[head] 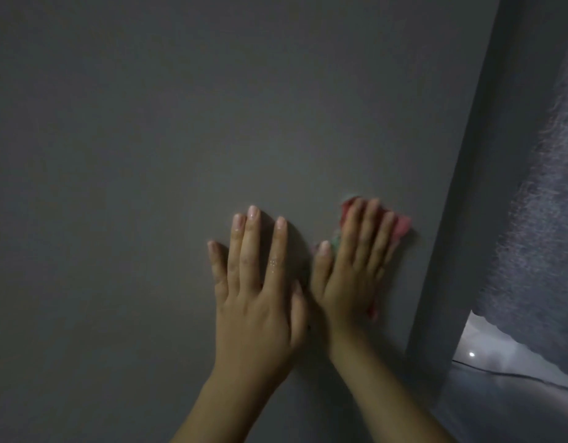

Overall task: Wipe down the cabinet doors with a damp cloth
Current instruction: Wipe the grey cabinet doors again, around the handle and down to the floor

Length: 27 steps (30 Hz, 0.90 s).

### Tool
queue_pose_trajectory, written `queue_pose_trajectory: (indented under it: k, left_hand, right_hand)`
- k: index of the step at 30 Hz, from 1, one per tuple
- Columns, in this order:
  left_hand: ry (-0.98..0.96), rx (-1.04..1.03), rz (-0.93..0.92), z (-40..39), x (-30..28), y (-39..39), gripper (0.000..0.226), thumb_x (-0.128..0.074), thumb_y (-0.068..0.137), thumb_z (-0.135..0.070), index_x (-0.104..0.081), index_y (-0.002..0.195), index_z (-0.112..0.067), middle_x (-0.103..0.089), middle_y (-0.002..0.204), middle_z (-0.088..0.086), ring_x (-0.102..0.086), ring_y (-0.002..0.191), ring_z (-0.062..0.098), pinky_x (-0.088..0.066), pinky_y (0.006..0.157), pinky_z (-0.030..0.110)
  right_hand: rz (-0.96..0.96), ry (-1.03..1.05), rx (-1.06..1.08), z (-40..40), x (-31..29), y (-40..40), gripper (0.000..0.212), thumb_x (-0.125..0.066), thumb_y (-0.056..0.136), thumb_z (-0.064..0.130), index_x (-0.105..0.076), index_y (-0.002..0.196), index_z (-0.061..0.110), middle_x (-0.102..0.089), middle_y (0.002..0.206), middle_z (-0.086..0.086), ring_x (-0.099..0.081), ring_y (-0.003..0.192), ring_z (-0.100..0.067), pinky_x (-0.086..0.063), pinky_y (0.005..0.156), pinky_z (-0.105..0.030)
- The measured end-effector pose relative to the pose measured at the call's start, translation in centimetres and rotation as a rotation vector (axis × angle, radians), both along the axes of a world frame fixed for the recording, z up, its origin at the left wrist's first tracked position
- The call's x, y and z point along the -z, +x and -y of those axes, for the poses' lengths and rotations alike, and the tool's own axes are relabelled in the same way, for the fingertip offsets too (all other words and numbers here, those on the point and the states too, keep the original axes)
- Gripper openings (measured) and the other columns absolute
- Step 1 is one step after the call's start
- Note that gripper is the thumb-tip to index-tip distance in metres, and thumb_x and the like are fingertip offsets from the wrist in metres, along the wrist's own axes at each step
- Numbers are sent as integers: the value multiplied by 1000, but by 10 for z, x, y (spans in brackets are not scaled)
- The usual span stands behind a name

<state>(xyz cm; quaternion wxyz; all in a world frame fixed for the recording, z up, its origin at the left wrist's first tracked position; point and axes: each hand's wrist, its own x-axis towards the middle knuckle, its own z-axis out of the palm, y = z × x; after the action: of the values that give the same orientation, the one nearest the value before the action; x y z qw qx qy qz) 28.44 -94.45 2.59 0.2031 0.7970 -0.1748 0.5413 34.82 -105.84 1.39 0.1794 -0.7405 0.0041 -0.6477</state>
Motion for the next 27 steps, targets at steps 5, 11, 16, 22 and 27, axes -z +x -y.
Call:
queue_pose_trajectory:
  k: [5,11,16,22,27]
  left_hand:
    - [-12,22,-8,-8,-2,-2,62,-40,87,-26,-37,145,-7,-16,156,16,-7,147,28,2,119,47]
    - [-13,-62,-12,-54,-1,-10,62,-40,87,-28,-34,146,-9,-17,155,20,-4,148,26,3,119,48]
    - [83,-152,-76,-115,13,-32,66,-40,82,-29,-35,145,-9,-19,155,22,-9,146,34,-1,119,49]
    - [200,-218,-168,-195,9,-55,69,-38,83,-33,-32,148,-10,-15,157,19,-8,147,32,-2,120,46]
    - [157,-268,-231,-256,21,-71,69,-37,86,-34,-26,150,-11,-13,158,19,-7,147,32,-2,120,43]
  right_hand:
    - [-47,-367,40,-25,39,-8,50,-10,107,30,3,153,17,12,160,-2,4,147,-29,-9,117,-51]
    - [-10,-272,-84,-53,26,-12,56,-18,103,43,-3,153,24,6,161,6,-2,148,-25,-9,118,-51]
    - [-38,-503,-154,-69,56,-25,58,-25,101,42,-6,153,28,0,161,9,-5,148,-22,-1,119,-46]
    - [22,-500,-265,-136,-38,-35,58,-44,93,36,-31,148,22,-36,152,1,-19,144,-26,-1,118,-46]
    - [22,-750,-231,-151,-13,-35,67,-44,92,36,-16,152,27,-18,159,6,-4,148,-21,0,119,-47]
